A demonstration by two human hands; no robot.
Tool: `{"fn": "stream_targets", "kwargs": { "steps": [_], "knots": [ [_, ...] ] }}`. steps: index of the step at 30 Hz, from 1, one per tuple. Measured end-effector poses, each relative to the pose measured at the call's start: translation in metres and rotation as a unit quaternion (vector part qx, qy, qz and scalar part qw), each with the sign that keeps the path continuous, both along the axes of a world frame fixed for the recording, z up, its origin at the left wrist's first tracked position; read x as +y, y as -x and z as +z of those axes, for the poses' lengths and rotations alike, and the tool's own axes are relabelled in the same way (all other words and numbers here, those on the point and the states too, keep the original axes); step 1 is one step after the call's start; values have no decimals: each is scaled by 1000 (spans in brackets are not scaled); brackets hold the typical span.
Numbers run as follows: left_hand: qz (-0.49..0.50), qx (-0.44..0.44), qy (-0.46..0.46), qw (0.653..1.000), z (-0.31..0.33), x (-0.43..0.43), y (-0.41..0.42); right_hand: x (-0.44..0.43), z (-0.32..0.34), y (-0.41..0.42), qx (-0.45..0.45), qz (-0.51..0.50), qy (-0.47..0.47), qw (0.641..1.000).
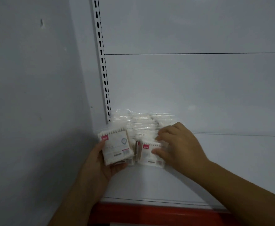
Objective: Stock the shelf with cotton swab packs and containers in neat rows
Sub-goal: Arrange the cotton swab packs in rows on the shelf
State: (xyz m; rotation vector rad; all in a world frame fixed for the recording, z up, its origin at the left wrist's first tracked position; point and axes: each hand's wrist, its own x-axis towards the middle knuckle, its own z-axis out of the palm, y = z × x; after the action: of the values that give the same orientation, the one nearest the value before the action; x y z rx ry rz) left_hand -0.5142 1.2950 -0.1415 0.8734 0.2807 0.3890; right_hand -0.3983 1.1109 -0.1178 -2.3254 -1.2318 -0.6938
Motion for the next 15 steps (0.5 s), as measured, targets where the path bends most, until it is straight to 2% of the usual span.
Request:
{"fn": "stream_targets", "kwargs": {
  "steps": [2,4,7,9,11,13,14,15],
  "knots": [
    [-8,-18,-14,1000,0,-1,3,5,-5,-1,-28,-8,33,999],
    [-13,-43,-48,998,0,-2,4,1,-3,-5,-24,-5,1,1000],
    [-30,-73,-126,989,8,-9,-2,-11,22,2,129,68,-169,975],
    [-65,-68,-238,967,20,-24,-12,-13,42,6,235,126,-169,949],
    [-99,-55,-348,931,30,-36,-20,-17,54,8,232,146,-130,953],
    [-70,-65,-457,884,37,-37,-24,-28,60,1,213,120,-150,958],
    [-27,-71,-528,846,40,-34,-23,-38,59,-6,220,103,-159,957],
    [29,-67,-625,777,39,-28,-22,-47,55,-12,225,81,-151,959]
  ]
}}
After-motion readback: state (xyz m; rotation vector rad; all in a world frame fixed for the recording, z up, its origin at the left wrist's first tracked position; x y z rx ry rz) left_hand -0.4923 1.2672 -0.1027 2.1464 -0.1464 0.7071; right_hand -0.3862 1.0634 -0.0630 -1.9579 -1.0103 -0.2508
